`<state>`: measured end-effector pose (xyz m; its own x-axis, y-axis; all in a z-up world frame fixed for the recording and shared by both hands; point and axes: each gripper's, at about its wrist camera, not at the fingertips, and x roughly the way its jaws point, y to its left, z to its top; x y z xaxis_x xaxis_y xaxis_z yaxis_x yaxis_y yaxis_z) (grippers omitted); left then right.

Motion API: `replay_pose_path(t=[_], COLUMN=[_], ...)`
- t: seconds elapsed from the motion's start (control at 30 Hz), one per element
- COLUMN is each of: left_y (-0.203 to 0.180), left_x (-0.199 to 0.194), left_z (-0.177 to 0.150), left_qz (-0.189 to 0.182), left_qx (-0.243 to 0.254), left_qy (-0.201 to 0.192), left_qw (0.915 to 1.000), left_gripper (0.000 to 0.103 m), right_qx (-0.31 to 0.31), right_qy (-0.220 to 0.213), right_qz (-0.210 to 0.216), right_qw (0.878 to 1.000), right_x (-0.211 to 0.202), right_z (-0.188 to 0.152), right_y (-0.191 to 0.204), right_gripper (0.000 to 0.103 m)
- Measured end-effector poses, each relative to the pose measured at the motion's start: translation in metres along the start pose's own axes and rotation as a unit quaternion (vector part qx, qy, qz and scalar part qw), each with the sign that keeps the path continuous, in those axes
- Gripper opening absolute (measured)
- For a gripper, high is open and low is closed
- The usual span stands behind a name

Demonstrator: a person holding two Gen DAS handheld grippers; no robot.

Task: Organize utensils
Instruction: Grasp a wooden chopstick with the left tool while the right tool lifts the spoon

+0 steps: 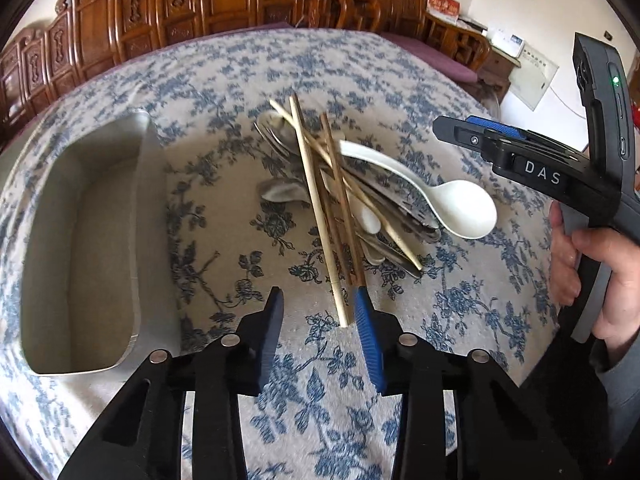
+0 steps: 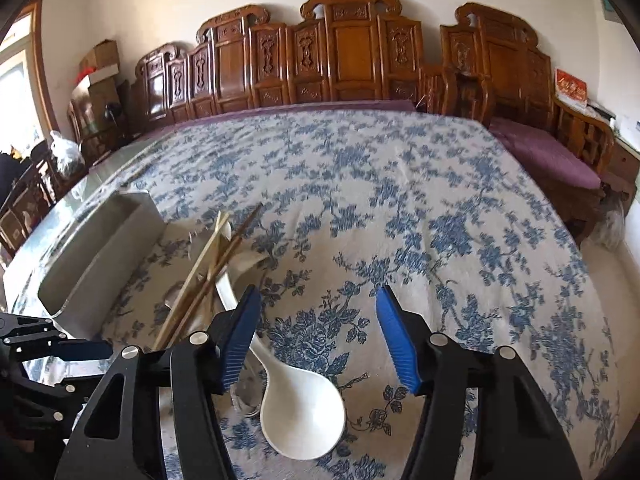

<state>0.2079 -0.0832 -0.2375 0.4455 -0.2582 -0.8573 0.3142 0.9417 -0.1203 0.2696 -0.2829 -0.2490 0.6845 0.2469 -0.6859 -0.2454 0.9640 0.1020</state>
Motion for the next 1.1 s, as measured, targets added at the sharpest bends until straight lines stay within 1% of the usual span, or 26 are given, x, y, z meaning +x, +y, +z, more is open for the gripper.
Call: replay_pose_path(t=[0.07,0.17,0.23,0.27,0.3,0.33,0.4,0.57,0.63,0.77,0.83,0.9,0.93,1.0,1.03,1.1], left_y=[0.000,0.000,-0.002,-0.002,-0.002,0.000,0.002,0.005,0.006,0.006,0.007,0.009,0.011,0.013,0.014,0.016], left_x=[0.005,0.014,0.018,0.018,0.019,0.019,0.017,0.004,-0.004,-0.016,-0.023,-0.027,-0.029,-0.032,-0.033,-0.037], left_z=[0.001,0.001,0.001,0.002,0.003,0.003,0.003,-0.002,-0.003,-0.001,0.000,0.000,0.000,0.000,0.001,0.001], left_qz=[-0.005,-0.005,0.001,0.003,0.007,0.006,0.002,0.016,0.021,0.021,0.020,0.019,0.018,0.019,0.020,0.023], left_qx=[-0.004,-0.010,-0.008,-0.008,-0.011,-0.016,-0.022,-0.019,-0.017,-0.015,-0.016,-0.018,-0.019,-0.021,-0.022,-0.023], left_qy=[0.004,0.014,0.012,0.011,0.012,0.015,0.012,-0.006,-0.015,-0.026,-0.032,-0.035,-0.037,-0.039,-0.040,-0.044], left_qw=[1.0000,0.9998,0.9999,0.9999,0.9998,0.9998,0.9997,0.9997,0.9995,0.9993,0.9992,0.9990,0.9990,0.9988,0.9988,0.9985], left_gripper=[0.029,0.021,0.021,0.018,0.007,0.005,0.004,0.004,0.004,0.004,0.004,0.004,0.004,0.004,0.004,0.004], right_qx=[0.007,-0.003,-0.004,-0.005,-0.006,-0.009,-0.015,-0.023,-0.029,-0.036,-0.036,-0.030,-0.031,-0.030,-0.027,-0.021], right_qy=[0.012,0.023,0.032,0.035,0.039,0.044,0.051,0.064,0.072,0.088,0.091,0.095,0.097,0.098,0.098,0.095], right_qz=[0.010,0.016,0.022,0.024,0.027,0.030,0.032,0.046,0.048,0.054,0.049,0.051,0.048,0.048,0.050,0.051], right_qw=[1.000,1.000,0.999,0.999,0.999,0.999,0.998,0.997,0.996,0.994,0.994,0.994,0.994,0.993,0.994,0.994], right_x=[0.005,0.010,0.014,0.015,0.017,0.019,0.023,0.033,0.036,0.042,0.044,0.044,0.044,0.044,0.043,0.041], right_z=[-0.006,-0.010,-0.012,-0.012,-0.012,-0.013,-0.012,-0.009,-0.009,-0.012,-0.013,-0.014,-0.015,-0.016,-0.016,-0.016], right_y=[-0.002,0.003,0.006,0.007,0.008,0.010,0.014,0.024,0.028,0.033,0.033,0.031,0.030,0.029,0.027,0.024], right_gripper=[0.061,0.060,0.060,0.059,0.057,0.055,0.052,0.049,0.045,0.042,0.037,0.027,0.025,0.015,0.012,0.010])
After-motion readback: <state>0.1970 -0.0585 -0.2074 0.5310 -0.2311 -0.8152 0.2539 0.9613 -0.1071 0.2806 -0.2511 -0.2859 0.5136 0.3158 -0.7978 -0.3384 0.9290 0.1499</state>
